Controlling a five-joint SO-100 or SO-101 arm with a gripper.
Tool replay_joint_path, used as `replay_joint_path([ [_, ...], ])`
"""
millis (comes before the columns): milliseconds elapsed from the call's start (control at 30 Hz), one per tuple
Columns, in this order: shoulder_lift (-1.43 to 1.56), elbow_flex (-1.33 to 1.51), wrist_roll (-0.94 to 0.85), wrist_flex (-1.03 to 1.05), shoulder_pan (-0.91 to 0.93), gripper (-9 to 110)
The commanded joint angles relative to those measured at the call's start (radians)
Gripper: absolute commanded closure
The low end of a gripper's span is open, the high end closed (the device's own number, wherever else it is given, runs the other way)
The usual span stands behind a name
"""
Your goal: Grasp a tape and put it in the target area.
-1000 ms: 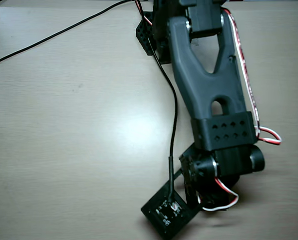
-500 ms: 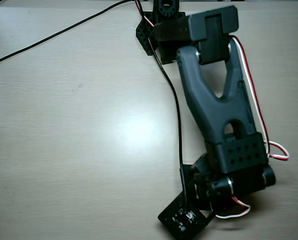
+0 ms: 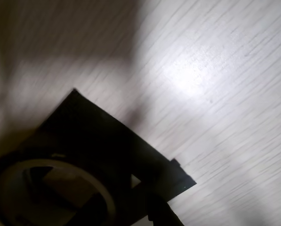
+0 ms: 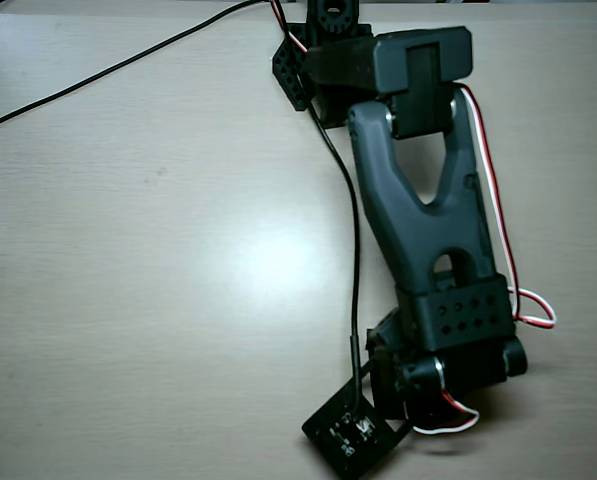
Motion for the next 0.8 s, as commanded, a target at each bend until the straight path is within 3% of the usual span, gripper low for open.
replay_joint_path([
  [0, 0.026, 0.012, -0.006, -0.005, 0.014, 92],
  [433, 0.313, 0.061, -0.02, 0.1, 0.058, 90],
  [767, 0.383, 0.052, -0.054, 0.152, 0.233, 90],
])
